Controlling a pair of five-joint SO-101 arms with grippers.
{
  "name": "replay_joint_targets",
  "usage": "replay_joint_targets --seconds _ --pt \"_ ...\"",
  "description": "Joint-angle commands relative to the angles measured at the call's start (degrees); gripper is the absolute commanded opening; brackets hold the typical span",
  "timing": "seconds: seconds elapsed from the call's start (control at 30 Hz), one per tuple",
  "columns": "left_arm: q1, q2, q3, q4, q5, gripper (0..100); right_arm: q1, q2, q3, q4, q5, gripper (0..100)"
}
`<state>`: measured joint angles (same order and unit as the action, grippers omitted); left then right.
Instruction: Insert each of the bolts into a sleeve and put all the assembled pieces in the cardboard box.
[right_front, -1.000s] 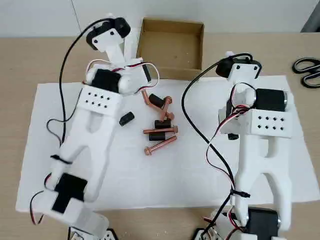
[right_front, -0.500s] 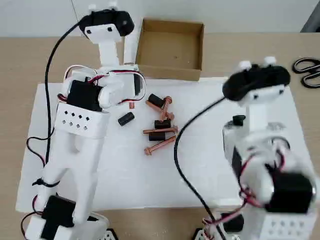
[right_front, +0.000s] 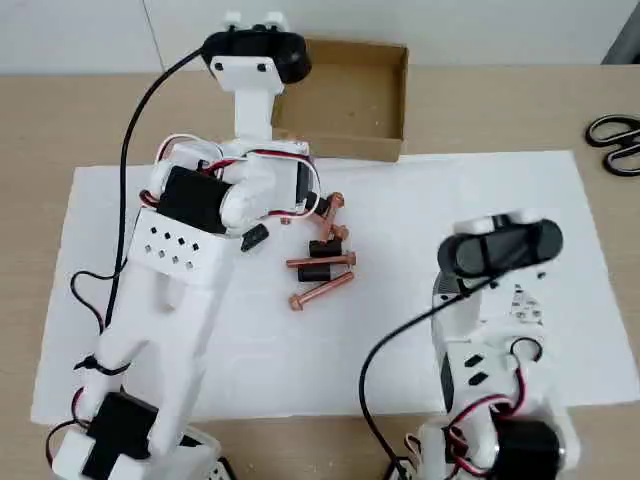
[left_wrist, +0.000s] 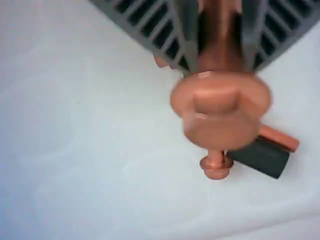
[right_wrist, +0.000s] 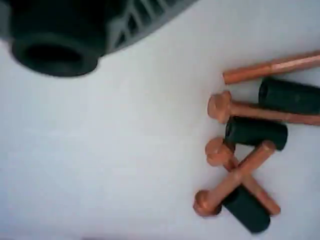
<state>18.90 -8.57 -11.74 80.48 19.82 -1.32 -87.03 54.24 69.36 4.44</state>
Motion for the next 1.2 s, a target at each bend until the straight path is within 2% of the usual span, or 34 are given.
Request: replay_joint_targets --seconds 0.0,0.1,0.23,0.4,0.6,0.87,1.0,1.17 --pt "0.4 -3.6 -2.8 -4.0 -0.1 0 -0.2 -10.9 8.1 -7.1 -8.6 0.3" --pt "0.4 -3.6 -2.8 -4.6 -0.1 0 -0.2 -17.8 12.2 -8.7 -13.2 0.4" --pt "0.8 -3.6 -2.8 -4.6 -0.1 0 -1.2 -15.3 12.3 -8.5 -13.5 0.4" --pt "6.1 -3.6 -3.1 -5.1 -0.1 0 -10.2 -16.7 17.1 -10.0 -13.1 0.4" --pt "11.4 -3.6 -3.1 -11.0 0.0 0 -17.4 -16.8 20.7 -14.4 -13.1 0.4" --pt "12.8 -5.5 -3.6 -11.4 7.1 0 -18.0 -16.8 24.5 -16.8 -13.5 0.4" --pt "12.5 -15.9 -7.3 -11.1 5.9 0 -18.2 -16.8 24.7 -17.0 -13.5 0.4" --pt "12.5 -23.4 -0.1 -11.3 5.2 0 -18.2 -16.9 24.7 -20.3 -13.6 0.4"
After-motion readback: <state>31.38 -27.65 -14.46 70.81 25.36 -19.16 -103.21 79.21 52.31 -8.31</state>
